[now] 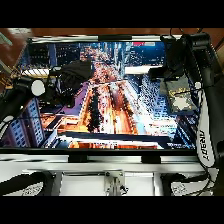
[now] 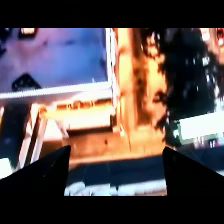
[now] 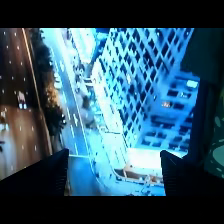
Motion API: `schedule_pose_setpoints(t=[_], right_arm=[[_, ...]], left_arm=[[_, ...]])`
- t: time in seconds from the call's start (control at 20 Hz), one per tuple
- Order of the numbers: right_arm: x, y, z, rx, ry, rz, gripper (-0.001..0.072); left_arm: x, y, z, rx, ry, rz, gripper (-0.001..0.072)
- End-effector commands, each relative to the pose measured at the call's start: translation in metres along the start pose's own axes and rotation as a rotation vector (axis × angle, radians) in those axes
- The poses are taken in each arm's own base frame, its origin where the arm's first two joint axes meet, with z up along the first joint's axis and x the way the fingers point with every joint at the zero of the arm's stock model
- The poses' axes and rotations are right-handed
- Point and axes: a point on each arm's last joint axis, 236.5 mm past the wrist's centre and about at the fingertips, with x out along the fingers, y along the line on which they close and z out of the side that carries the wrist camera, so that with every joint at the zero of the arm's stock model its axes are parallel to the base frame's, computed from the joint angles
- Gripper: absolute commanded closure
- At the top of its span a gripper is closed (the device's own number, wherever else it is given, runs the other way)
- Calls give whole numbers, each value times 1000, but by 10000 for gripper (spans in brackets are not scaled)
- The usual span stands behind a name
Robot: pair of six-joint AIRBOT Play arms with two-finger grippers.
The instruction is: Fold the shirts.
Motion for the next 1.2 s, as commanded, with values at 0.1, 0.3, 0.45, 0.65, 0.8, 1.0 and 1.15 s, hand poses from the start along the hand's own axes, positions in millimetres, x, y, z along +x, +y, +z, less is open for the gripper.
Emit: schedule_pose_setpoints(t=[0.1, 0.3, 0.45, 0.65, 0.8, 1.0, 1.15], right_arm=[[15, -7, -7, -26, 53, -31, 27], [41, -2, -22, -26, 150, -15, 27], [51, 1, -28, -15, 188, -5, 27], [50, 1, -27, -15, 185, -6, 27], [50, 3, -29, -14, 193, 2, 27], [50, 7, -29, -12, 193, 20, 27], [50, 7, -29, -12, 193, 20, 27]], left_arm=[[38, 55, 118, -148, -196, 32, 4], [57, 83, 188, -184, -370, 39, 7], [92, 88, 182, -160, -318, 49, 9], [126, 88, 176, -150, -292, 52, 10], [141, 88, 180, -150, -310, 50, 29], [160, 85, 169, -160, -270, 45, 193], [160, 84, 168, -158, -266, 44, 602]])
